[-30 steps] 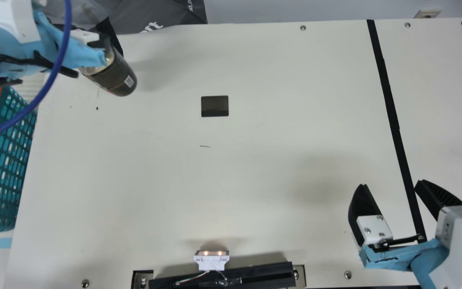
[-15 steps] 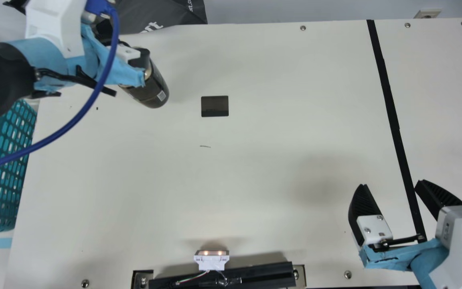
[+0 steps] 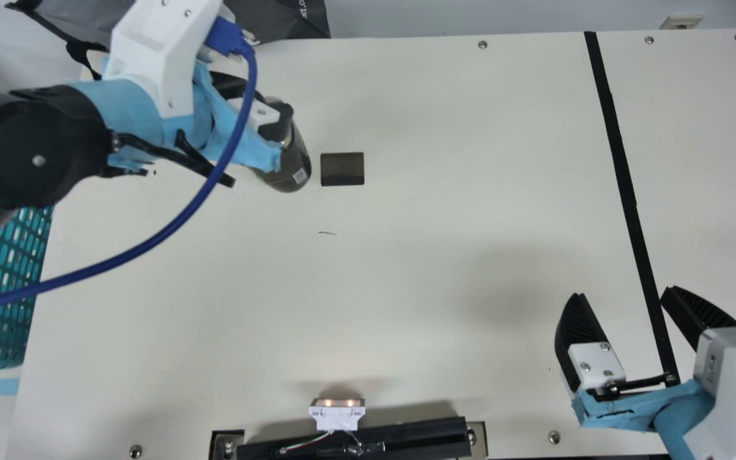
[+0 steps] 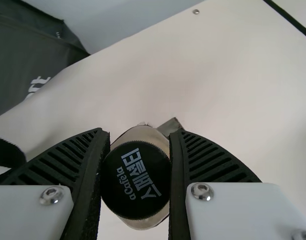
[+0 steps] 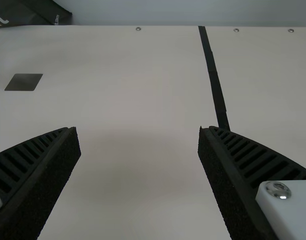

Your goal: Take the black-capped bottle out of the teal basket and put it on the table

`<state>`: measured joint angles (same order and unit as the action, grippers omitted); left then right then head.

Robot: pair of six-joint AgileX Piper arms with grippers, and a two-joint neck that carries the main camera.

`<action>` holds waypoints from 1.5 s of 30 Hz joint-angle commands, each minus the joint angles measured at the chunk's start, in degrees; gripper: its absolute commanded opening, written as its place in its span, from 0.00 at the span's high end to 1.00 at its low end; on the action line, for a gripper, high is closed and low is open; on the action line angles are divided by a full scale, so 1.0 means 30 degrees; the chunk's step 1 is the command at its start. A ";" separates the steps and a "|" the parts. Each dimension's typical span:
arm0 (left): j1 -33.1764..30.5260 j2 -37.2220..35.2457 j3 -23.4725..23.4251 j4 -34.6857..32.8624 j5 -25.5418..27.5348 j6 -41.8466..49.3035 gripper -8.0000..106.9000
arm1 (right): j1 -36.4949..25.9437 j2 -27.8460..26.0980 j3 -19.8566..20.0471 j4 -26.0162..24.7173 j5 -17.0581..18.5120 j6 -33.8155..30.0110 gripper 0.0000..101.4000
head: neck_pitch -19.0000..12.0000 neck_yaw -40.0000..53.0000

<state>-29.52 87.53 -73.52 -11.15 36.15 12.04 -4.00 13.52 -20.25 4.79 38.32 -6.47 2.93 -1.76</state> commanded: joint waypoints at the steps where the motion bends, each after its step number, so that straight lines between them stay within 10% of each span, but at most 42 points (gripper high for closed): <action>1: -0.0249 -0.0057 0.0119 -0.0084 0.0008 0.0076 0.93 | 0.0000 0.0000 0.0000 0.0000 0.0000 0.0000 0.10 | -0.0071 0.0060; 45: -0.4632 -0.1121 0.3131 -0.0443 -0.0952 0.2041 0.93 | 0.0000 0.0000 0.0000 0.0000 -0.0004 0.0000 0.10 | -0.0071 0.0060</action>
<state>-43.33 84.07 -64.28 -12.41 33.33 18.17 -4.00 13.52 -20.25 4.79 38.31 -6.47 2.93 -2.05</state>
